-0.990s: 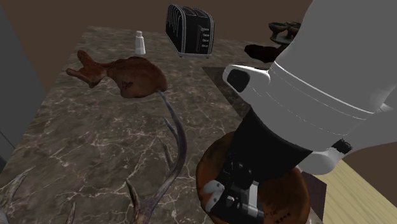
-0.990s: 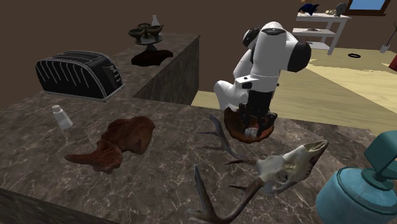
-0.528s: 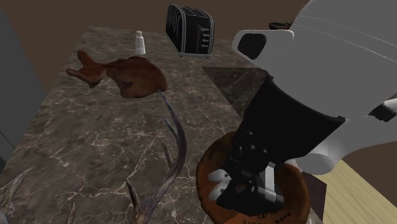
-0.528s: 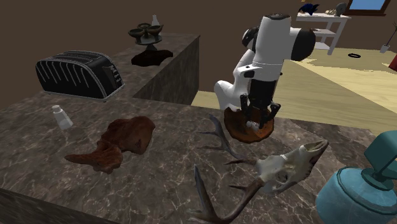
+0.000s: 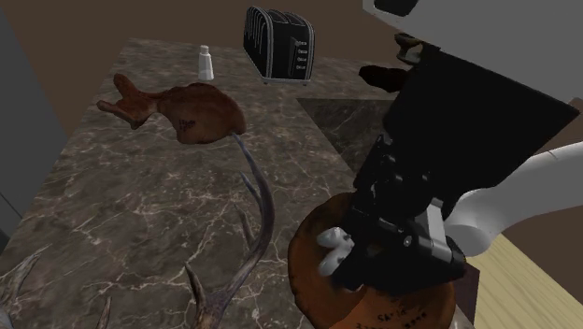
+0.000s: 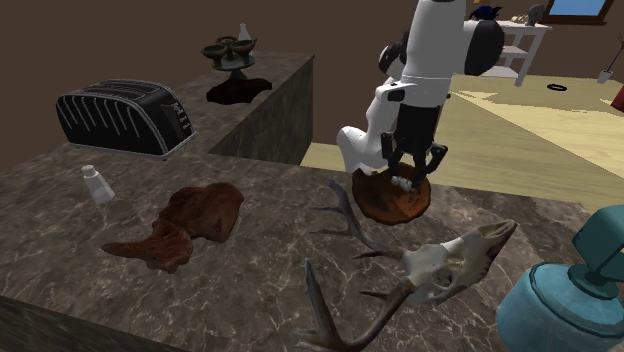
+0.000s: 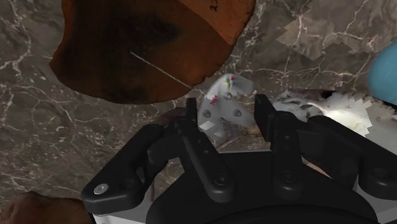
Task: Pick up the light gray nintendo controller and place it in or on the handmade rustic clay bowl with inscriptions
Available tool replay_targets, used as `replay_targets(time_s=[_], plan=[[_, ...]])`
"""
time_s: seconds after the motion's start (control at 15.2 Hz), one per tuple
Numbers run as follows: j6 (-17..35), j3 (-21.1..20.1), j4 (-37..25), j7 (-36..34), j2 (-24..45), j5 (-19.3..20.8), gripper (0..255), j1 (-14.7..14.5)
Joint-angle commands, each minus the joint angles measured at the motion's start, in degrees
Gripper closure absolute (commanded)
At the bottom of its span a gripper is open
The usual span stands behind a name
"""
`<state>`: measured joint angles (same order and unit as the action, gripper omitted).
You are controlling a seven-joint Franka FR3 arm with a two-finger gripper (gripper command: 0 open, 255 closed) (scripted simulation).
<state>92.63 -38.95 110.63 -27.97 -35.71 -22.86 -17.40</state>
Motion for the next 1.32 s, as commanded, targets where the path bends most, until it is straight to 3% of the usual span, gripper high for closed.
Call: replay_targets(time_s=[0.0, 0.4, 0.66, 1.25], plan=[[-1.34, 0.12, -2.1, -0.23, 0.84, 0.49, 255, 0.4], [-5.2, 0.19, -8.06, -1.21, 3.02, 1.64, 255, 1.29], [-9.94, 4.71, -6.09, -0.38, -3.21, -0.03, 255, -1.71], [-4.08, 4.19, 3.51, 1.06, -7.01, -1.76, 255, -3.13]])
